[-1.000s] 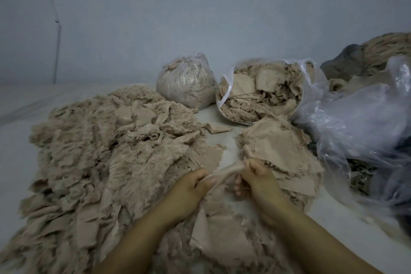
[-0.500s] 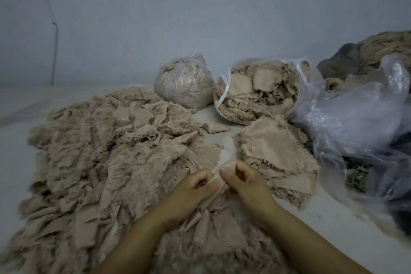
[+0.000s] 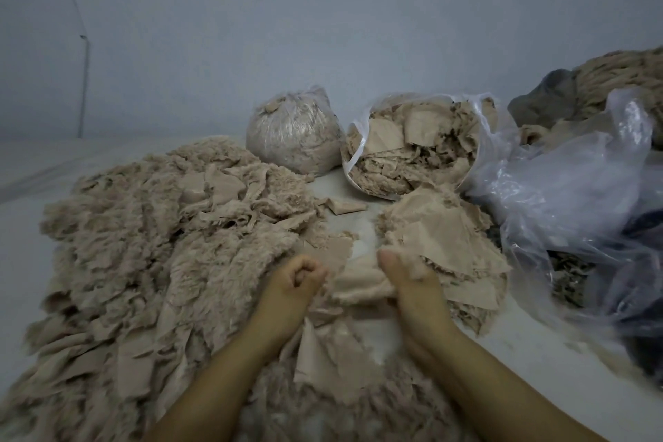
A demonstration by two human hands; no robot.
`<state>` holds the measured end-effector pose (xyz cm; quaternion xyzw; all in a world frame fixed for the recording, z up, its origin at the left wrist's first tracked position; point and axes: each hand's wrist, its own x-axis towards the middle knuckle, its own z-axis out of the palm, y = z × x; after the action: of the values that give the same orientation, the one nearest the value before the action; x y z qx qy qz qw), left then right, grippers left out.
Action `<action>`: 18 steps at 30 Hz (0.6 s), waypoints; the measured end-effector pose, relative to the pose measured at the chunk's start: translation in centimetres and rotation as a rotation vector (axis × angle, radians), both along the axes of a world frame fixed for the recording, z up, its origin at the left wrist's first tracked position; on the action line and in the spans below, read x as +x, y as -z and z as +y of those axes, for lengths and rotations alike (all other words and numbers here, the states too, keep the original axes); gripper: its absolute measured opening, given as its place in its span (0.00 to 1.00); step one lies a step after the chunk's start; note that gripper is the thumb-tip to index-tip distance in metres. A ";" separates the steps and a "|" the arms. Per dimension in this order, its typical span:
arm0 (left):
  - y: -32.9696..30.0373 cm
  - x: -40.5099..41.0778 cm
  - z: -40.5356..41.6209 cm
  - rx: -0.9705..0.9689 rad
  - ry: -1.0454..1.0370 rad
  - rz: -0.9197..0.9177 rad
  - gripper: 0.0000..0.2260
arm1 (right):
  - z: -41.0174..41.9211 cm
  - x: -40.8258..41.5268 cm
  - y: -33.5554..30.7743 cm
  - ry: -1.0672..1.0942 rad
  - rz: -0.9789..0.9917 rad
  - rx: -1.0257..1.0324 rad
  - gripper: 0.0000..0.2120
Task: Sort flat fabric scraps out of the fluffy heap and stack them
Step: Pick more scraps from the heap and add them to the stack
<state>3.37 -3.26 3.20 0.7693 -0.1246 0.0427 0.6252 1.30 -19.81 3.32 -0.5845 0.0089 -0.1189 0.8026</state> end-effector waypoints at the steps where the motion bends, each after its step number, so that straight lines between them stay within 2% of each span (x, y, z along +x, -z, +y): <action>1: 0.2 0.2 0.3 0.020 -0.021 -0.011 0.10 | -0.5 0.3 -0.2 0.032 -0.033 0.064 0.10; 3: 0.3 0.2 0.6 0.014 0.005 -0.002 0.18 | -1.3 0.3 -0.4 -0.029 -0.058 0.109 0.08; 5: 0.3 -0.2 0.4 -0.086 0.092 0.061 0.23 | -1.2 -0.2 -0.2 -0.194 -0.028 0.075 0.08; 7: 0.4 -0.7 -0.3 -0.168 0.218 0.129 0.18 | -0.4 -0.5 0.4 -0.295 -0.001 0.073 0.09; 8: 0.4 -1.0 -0.7 -0.201 0.257 0.143 0.15 | 0.0 -0.5 0.6 -0.275 -0.001 0.054 0.10; 11: 0.2 -1.2 -1.5 -0.534 0.190 0.223 0.14 | 0.2 -0.3 0.6 -0.167 0.011 0.013 0.08; 13: 0.0 -0.9 -1.2 -0.708 0.157 0.283 0.12 | -0.1 -0.2 0.5 -0.225 0.062 0.000 0.09; 15: 0.0 -0.9 -0.9 -0.646 0.181 0.300 0.09 | -0.5 -0.3 0.3 -0.319 0.099 -0.028 0.15; 17: 0.2 -1.1 -0.9 -0.418 0.215 0.250 0.06 | -0.4 -0.5 0.2 -0.345 0.103 -0.098 0.18; 18: 0.3 -1.3 -1.0 -0.327 0.232 0.223 0.05 | -0.2 -0.5 0.1 -0.315 0.106 -0.121 0.15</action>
<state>2.08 -4.26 2.86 0.6381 -0.1337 -0.0949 0.7523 0.78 -20.03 3.18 -0.6314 -0.0476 0.0390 0.7730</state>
